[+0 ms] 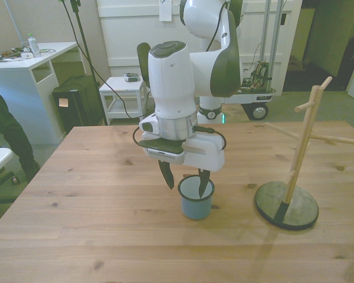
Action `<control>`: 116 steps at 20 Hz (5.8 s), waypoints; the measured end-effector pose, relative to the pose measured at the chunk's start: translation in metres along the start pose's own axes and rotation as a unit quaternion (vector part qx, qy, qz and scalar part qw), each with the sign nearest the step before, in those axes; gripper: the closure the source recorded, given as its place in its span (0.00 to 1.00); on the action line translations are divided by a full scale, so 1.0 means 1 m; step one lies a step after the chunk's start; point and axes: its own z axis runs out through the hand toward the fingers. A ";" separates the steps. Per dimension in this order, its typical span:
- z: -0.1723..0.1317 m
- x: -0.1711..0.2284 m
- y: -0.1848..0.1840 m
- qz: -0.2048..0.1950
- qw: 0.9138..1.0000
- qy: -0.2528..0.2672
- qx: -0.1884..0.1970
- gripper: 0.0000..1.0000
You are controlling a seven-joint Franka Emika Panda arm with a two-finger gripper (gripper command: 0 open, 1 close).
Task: Hang the mug
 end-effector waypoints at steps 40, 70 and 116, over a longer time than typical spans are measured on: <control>-0.049 -0.017 0.043 -0.017 1.000 0.010 0.022 1.00; -0.208 -0.063 0.091 0.074 0.990 -0.032 0.116 1.00; -0.196 -0.119 0.030 0.153 0.985 -0.012 0.075 1.00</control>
